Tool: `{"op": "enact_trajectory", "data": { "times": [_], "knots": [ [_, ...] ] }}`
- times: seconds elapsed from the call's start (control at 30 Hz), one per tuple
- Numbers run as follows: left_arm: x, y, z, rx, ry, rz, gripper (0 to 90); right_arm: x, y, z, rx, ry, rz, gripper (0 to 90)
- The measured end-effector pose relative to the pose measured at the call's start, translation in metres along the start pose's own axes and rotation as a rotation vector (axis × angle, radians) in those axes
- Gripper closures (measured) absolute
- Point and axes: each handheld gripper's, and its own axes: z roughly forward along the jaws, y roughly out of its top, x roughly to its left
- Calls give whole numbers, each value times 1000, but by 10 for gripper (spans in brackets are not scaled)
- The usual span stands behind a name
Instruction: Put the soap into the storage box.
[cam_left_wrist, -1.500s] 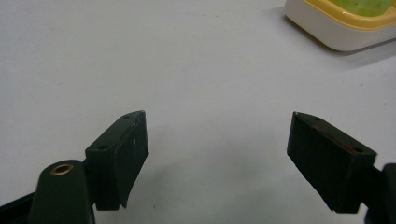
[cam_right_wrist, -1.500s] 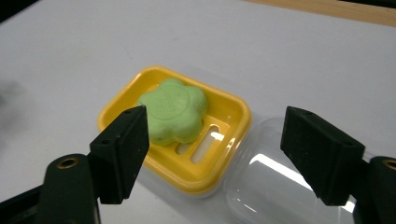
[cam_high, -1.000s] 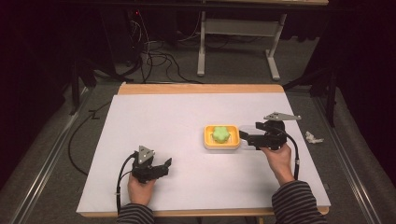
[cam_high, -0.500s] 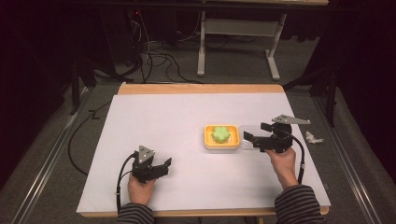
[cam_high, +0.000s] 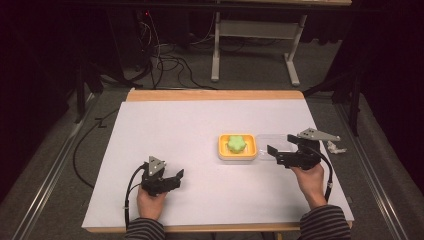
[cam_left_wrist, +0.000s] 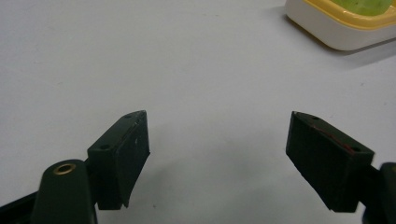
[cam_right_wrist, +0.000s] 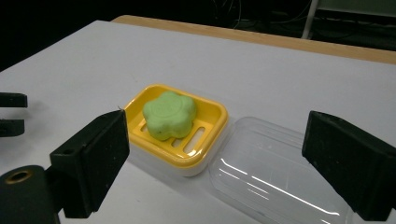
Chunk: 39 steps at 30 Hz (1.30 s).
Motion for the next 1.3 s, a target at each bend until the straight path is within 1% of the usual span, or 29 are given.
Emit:
{"op": "enact_trajectory", "data": {
  "times": [0.03,0.27,0.33,0.4,0.53,0.63,0.7,0.73,0.93,1.03,1.07,1.13,1.3],
  "knots": [
    [0,0,0,-1,1,1,228,0,-1,-1,-3,-3,-10,81],
    [-1,0,0,-1,0,4,230,-1,-8,-10,-15,-13,-7,91],
    [-1,0,0,-2,1,6,230,-2,-10,-14,-32,-22,-14,106],
    [-1,-1,0,-4,2,8,230,-2,-13,-19,-53,-28,-10,118],
    [-1,-1,0,-4,1,8,229,-2,-18,-25,-65,-37,-11,127],
    [-1,-1,0,-5,1,9,228,-1,-23,-29,-77,-60,-10,137],
    [-1,-1,0,-7,0,6,227,-1,-25,-29,-71,-62,-1,139],
    [-1,-1,0,-6,0,6,226,-1,-27,-29,-68,-63,-7,140],
    [-1,-1,0,-6,-1,10,224,0,-34,-28,-59,-56,2,143],
    [-1,-1,0,-7,-1,6,223,-1,-37,-28,-49,-61,5,145],
    [-1,-1,0,-7,-1,7,223,-2,-37,-28,-50,-61,0,145],
    [0,-1,0,-4,0,13,223,-2,-39,-29,-52,-61,8,146],
    [-1,-1,0,-3,1,8,223,-1,-44,-27,-46,-57,9,149]
  ]
}}
